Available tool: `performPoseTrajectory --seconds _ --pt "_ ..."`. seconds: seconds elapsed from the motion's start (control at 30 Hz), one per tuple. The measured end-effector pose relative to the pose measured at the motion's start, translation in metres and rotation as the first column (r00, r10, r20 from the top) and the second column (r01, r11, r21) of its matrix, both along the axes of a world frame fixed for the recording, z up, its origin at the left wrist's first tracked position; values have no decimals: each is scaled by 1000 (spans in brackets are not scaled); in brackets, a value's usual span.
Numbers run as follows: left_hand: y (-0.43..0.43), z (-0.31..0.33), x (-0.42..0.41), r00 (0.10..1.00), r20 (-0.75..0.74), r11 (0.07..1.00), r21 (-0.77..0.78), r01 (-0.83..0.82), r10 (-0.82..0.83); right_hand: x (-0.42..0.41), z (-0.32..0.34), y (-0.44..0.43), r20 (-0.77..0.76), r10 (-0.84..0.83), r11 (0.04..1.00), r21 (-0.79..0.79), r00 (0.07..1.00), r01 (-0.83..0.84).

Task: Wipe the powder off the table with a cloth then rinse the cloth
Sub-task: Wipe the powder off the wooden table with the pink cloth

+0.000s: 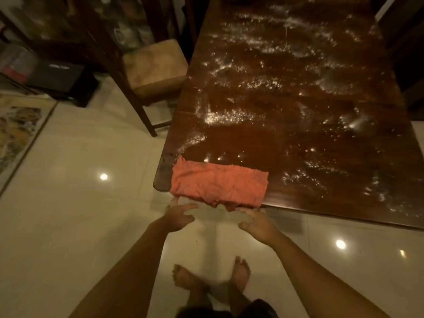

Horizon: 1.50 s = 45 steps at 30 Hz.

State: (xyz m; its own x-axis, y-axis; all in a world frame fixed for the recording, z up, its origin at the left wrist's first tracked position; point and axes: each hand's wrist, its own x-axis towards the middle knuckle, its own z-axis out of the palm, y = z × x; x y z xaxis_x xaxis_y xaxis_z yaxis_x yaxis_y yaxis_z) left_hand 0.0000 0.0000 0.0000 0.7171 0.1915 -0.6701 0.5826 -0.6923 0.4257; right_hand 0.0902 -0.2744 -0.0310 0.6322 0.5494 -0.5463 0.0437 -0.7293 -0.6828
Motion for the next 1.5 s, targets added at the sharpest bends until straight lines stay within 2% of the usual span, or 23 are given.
performPoseTrajectory --seconds 0.1,0.17,0.23,0.33,0.4,0.5,0.57,0.6,0.7,0.97,1.1,1.23,1.33,1.4,1.5 --pt "4 -10 3 997 65 993 102 -55 48 2 -2 0 -32 -71 996 59 997 72" --pt "3 -13 1 992 113 996 66 -64 57 0 0 -3 -75 -85 988 122 994 93" --pt "2 -17 -5 972 228 998 4 -62 59 -6 -1 -8 -81 -79 983 161 994 91" --pt "-2 -15 -17 888 415 980 -99 -175 201 -15 -4 -11 -103 -189 956 209 977 207" --pt "-10 -8 -27 844 392 929 -208 -307 367 -22 -7 -15 -105 -220 942 234 970 239" --pt "-19 1 -44 766 256 787 -399 -471 589 -28 1 -22 -88 -222 934 267 971 237" --pt "-21 9 -53 708 196 702 -455 -547 679 -29 11 -24 -152 -273 899 311 950 308" --pt "-21 15 -55 692 194 693 -437 -574 696 -28 19 -25 -176 -298 885 318 938 341" --pt "-17 36 -58 649 235 684 -370 -628 723 -22 43 -27 -236 -368 845 320 900 429" --pt "3 92 -22 581 154 584 -428 -690 799 18 95 -9 -413 -535 652 353 737 671" --pt "9 111 18 591 183 608 -407 -682 786 40 106 4 -399 -609 590 348 685 728" --pt "26 117 57 563 347 654 -262 -710 750 65 109 20 -409 -702 497 306 583 812" --pt "40 115 84 616 379 710 -194 -677 690 77 99 30 -364 -769 450 276 525 850" --pt "46 109 97 640 375 733 -208 -647 671 81 92 34 -289 -803 453 276 522 848" --pt "56 96 108 635 324 712 -276 -645 701 89 88 36 -196 -845 450 240 497 860"
